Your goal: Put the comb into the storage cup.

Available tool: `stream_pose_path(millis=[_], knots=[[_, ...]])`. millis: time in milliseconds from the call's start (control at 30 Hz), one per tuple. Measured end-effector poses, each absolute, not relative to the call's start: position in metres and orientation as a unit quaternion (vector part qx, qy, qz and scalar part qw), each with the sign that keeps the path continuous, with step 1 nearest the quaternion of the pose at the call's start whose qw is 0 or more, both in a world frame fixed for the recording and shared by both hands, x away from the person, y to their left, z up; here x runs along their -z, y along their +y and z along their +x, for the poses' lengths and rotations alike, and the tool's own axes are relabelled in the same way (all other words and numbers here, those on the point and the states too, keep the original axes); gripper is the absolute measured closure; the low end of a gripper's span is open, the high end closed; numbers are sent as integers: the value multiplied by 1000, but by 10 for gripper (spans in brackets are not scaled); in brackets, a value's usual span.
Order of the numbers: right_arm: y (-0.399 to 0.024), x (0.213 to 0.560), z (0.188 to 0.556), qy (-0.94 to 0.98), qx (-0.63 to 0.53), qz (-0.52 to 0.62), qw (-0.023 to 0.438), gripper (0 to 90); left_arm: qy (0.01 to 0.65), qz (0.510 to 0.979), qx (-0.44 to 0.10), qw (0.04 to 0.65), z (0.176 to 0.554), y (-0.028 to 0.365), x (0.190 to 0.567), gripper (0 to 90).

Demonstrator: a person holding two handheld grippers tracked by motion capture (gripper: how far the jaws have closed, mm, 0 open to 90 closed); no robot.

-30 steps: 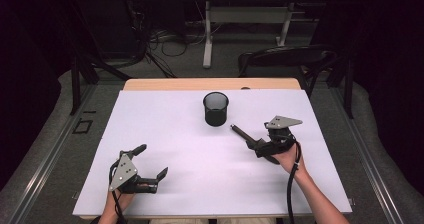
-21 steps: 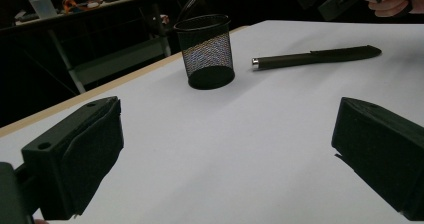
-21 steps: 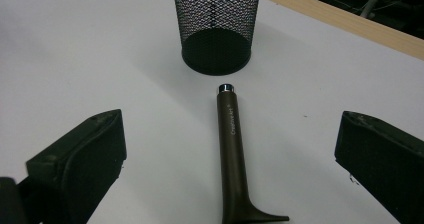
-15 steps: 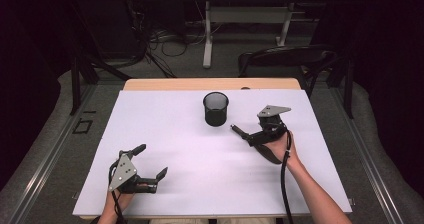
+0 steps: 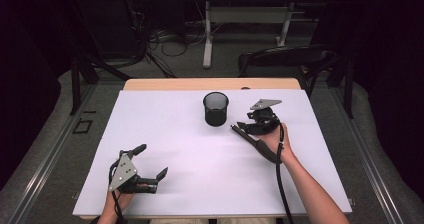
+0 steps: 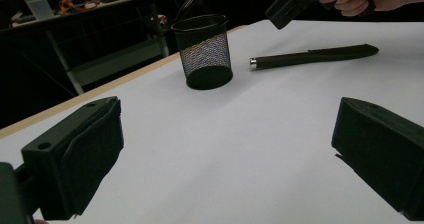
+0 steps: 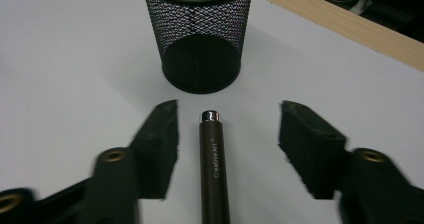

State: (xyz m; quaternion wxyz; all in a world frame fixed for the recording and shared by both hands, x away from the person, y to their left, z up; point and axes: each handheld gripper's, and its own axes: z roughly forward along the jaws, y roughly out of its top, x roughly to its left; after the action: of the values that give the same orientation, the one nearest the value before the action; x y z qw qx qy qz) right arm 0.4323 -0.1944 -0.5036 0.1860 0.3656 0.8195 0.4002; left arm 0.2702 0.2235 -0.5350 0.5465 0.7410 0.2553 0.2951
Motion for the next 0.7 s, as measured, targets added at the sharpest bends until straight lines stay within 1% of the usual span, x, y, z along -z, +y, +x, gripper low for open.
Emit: stream_pose_path(millis=[33, 133, 167, 200, 233, 267, 700], knots=[[-194, 505, 434, 819, -400, 366, 186, 578, 255, 741, -295, 546, 270, 223, 535, 1], [-190, 507, 439, 819, -397, 373, 179, 744, 256, 742, -295, 544, 270, 224, 535, 2], [-189, 508, 440, 820, -395, 373, 180, 789, 256, 742, -295, 544, 270, 224, 535, 1], [-189, 508, 440, 820, -395, 373, 180, 789, 256, 743, -295, 543, 270, 224, 535, 1], [-187, 509, 443, 820, -390, 376, 184, 866, 256, 742, -295, 545, 270, 224, 535, 2], [-185, 510, 444, 821, -384, 379, 185, 895, 256, 742, -295, 545, 270, 224, 535, 2], [-166, 529, 461, 835, -334, 394, 189, 900, 255, 742, -296, 544, 270, 223, 535, 2]])
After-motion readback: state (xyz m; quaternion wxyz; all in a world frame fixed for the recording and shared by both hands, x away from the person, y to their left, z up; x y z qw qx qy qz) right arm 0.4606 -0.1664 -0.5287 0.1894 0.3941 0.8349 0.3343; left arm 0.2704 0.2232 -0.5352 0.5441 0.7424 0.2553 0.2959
